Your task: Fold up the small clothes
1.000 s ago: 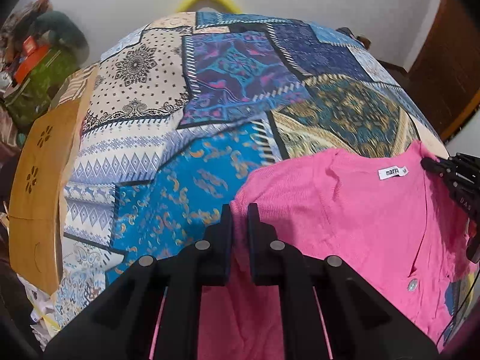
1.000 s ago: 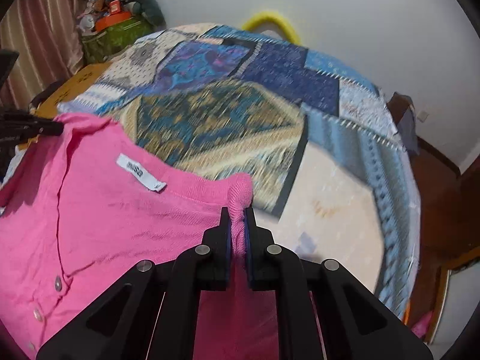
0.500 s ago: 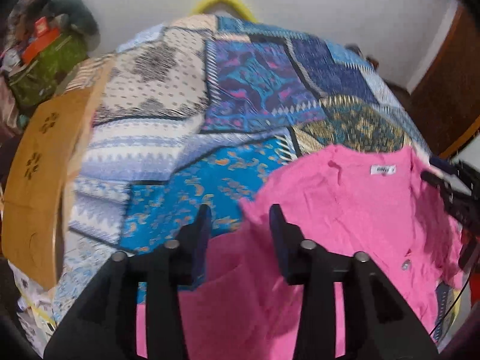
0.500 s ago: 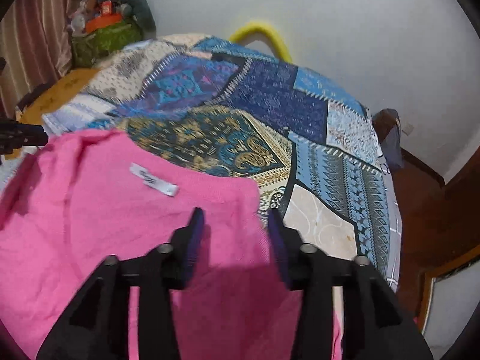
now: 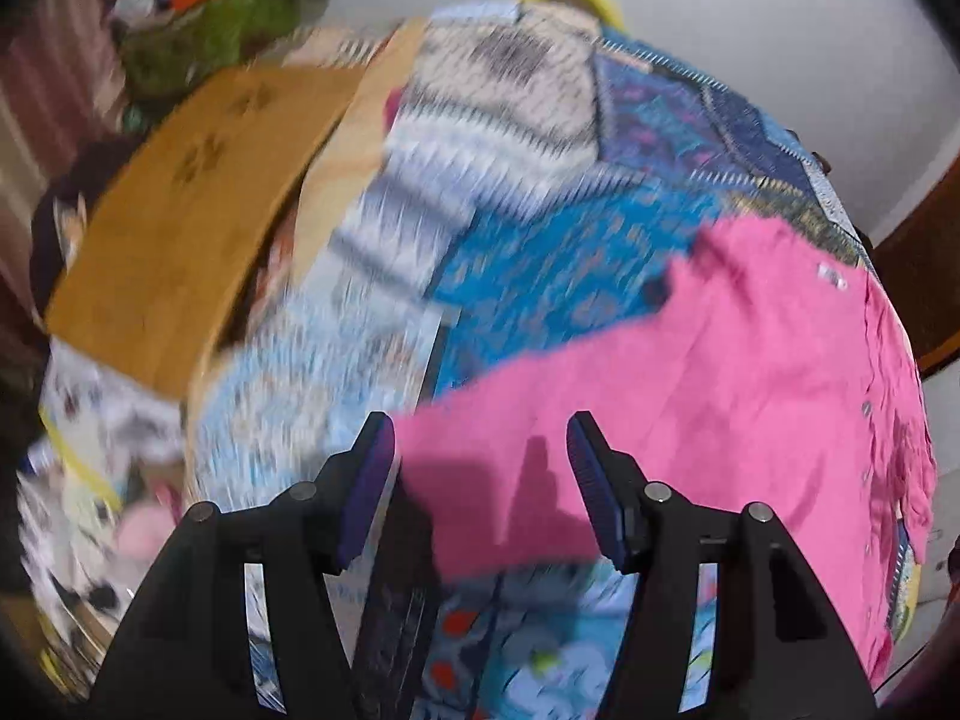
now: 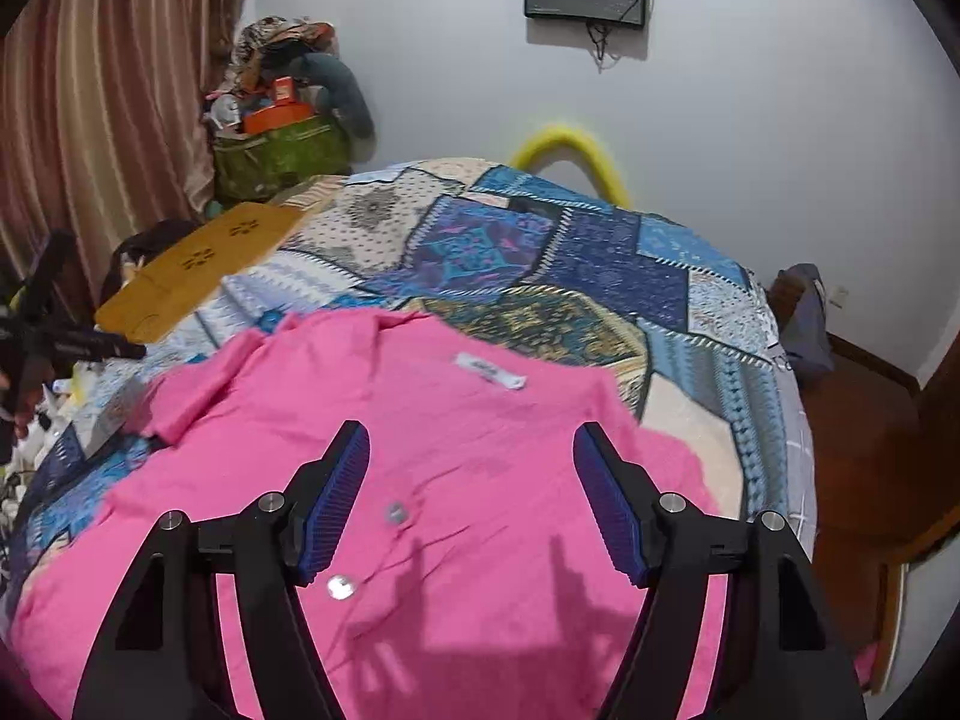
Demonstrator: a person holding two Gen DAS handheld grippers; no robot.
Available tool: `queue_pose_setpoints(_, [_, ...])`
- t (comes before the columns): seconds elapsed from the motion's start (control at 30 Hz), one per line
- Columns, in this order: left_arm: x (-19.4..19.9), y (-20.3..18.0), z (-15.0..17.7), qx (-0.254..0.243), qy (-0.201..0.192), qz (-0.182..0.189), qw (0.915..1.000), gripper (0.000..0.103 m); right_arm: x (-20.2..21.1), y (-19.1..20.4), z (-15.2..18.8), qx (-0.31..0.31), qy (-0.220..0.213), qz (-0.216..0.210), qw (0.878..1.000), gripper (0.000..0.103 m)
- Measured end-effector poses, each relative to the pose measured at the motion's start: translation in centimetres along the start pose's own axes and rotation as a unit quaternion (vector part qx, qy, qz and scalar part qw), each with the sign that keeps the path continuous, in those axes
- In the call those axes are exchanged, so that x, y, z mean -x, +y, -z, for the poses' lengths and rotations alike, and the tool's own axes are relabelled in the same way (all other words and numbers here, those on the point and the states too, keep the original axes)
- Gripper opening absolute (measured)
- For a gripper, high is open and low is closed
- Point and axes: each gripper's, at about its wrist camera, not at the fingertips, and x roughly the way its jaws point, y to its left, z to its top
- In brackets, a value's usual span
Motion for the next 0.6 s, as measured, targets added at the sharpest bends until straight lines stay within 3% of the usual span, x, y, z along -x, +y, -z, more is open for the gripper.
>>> queue_pose_setpoints(0.17, [-2.6,1.4,3.0,0.033,0.04,0.028,0.9982,0.059,-0.4,1.2,1.1,-0.004,0.009,-0.004,1.0,0.069])
queue_pose_setpoints(0.37, [-3.7,1.9,3.8,0.086,0.03,0.06,0.994,0.059,-1.6,1.7,2.2,-0.028,0.018,-0.009,0.999,0.069])
queue_pose_setpoints(0.4, [-3.9,2.1,3.8,0.092,0.03,0.068,0.9929,0.055,-1.7,1.7,2.3,-0.034,0.019,-0.012,0.999,0.069])
queue_pose_setpoints(0.43, [-4.0,2.1,3.9,0.097,0.031,0.087,0.991,0.041,-1.9,1.6,2.4,-0.04,0.019,-0.015,0.999,0.069])
queue_pose_setpoints(0.47, [-4.0,2.3,3.8,0.1,0.033,0.101,0.9893,0.035,-1.9,1.6,2.6,-0.044,0.019,-0.018,0.999,0.069])
queue_pose_setpoints(0.53, [-3.5,2.2,3.6,0.102,0.026,0.096,0.9897,0.011,-1.9,1.7,2.9,-0.048,0.019,-0.023,0.998,0.069])
queue_pose_setpoints(0.6, [-2.5,1.9,2.9,0.085,0.015,0.068,0.994,0.008,-1.9,1.7,3.1,-0.051,0.02,-0.026,0.998,0.069])
